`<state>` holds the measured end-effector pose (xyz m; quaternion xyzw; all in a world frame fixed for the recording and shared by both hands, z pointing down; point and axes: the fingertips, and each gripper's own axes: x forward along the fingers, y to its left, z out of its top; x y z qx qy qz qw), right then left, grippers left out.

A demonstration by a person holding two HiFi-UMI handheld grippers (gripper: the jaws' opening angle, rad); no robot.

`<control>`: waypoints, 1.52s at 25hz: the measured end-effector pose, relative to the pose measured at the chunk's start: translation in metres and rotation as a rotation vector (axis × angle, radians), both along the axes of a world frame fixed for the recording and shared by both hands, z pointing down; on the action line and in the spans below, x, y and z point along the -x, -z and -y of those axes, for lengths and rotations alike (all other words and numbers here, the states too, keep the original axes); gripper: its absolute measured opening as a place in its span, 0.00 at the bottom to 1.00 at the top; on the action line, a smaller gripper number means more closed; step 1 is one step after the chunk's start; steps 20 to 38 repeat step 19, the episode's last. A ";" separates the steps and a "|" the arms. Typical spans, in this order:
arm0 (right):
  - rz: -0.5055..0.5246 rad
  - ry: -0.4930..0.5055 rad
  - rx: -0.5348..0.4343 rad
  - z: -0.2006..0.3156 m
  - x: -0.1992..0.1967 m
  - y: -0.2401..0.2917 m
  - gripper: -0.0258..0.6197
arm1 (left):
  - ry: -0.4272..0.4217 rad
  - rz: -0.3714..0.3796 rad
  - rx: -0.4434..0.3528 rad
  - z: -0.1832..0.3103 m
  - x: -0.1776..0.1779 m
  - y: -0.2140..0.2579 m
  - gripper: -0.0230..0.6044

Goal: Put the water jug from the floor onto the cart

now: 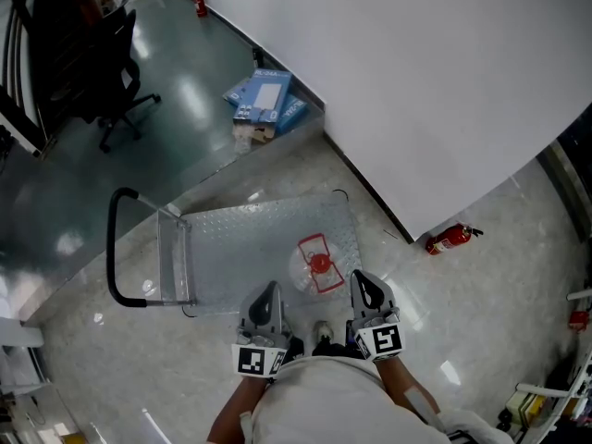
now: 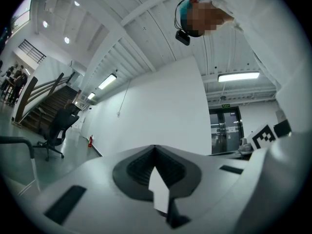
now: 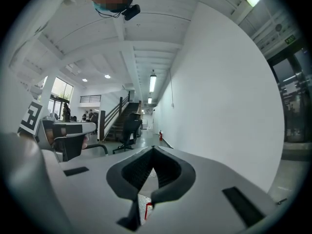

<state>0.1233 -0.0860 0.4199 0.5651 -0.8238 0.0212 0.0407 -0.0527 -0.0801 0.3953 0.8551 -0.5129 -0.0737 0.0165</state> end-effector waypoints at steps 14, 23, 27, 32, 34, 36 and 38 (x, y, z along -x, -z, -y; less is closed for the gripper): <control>-0.001 0.024 -0.003 -0.003 0.004 0.001 0.06 | 0.007 -0.004 -0.003 -0.002 0.003 0.000 0.04; 0.001 0.029 -0.002 -0.003 0.005 0.001 0.06 | 0.005 -0.004 -0.002 -0.002 0.003 0.000 0.04; 0.001 0.029 -0.002 -0.003 0.005 0.001 0.06 | 0.005 -0.004 -0.002 -0.002 0.003 0.000 0.04; 0.001 0.029 -0.002 -0.003 0.005 0.001 0.06 | 0.005 -0.004 -0.002 -0.002 0.003 0.000 0.04; 0.001 0.029 -0.002 -0.003 0.005 0.001 0.06 | 0.005 -0.004 -0.002 -0.002 0.003 0.000 0.04; 0.001 0.029 -0.002 -0.003 0.005 0.001 0.06 | 0.005 -0.004 -0.002 -0.002 0.003 0.000 0.04; 0.001 0.029 -0.002 -0.003 0.005 0.001 0.06 | 0.005 -0.004 -0.002 -0.002 0.003 0.000 0.04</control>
